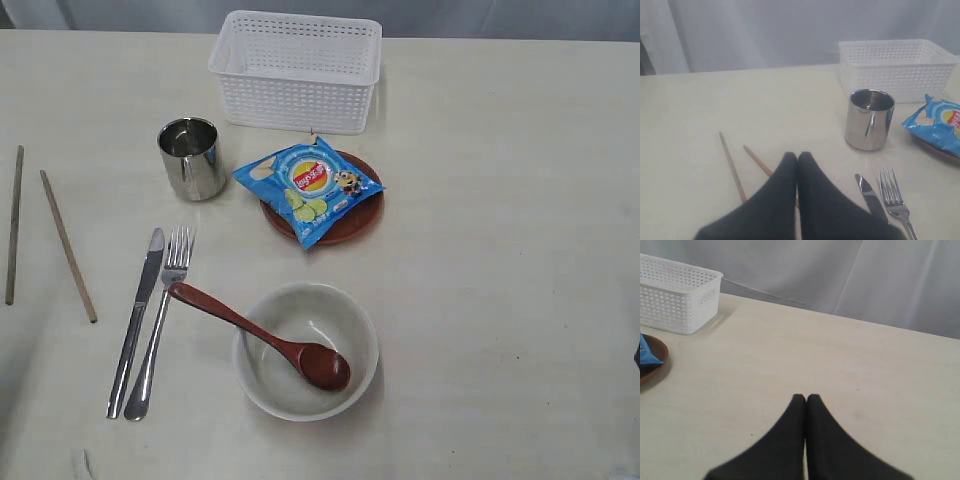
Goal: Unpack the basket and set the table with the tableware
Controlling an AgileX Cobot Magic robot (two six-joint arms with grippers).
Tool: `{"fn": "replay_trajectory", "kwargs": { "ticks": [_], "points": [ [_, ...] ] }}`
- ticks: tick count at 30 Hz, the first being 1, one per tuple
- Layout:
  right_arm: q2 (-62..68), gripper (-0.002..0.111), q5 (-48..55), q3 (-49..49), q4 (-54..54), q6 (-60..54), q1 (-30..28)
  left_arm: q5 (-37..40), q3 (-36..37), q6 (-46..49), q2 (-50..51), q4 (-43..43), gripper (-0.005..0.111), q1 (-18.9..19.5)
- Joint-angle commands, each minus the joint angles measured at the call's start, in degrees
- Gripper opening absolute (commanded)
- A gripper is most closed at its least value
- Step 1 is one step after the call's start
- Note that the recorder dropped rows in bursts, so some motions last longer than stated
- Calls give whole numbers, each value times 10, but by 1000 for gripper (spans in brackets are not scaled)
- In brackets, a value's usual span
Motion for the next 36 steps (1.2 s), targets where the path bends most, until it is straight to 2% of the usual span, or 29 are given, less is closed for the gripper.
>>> {"fn": "replay_trajectory", "kwargs": {
  "ticks": [1,7,36],
  "points": [
    [-2,0,6,2,4,2,-1,-2,2,0,-2,1,0,1],
    [-2,0,6,2,70,6,-1,-2,2,0,-2,1,0,1],
    [-2,0,6,2,70,12,-1,-6,2,7,-2,8,0,1]
  ]
}}
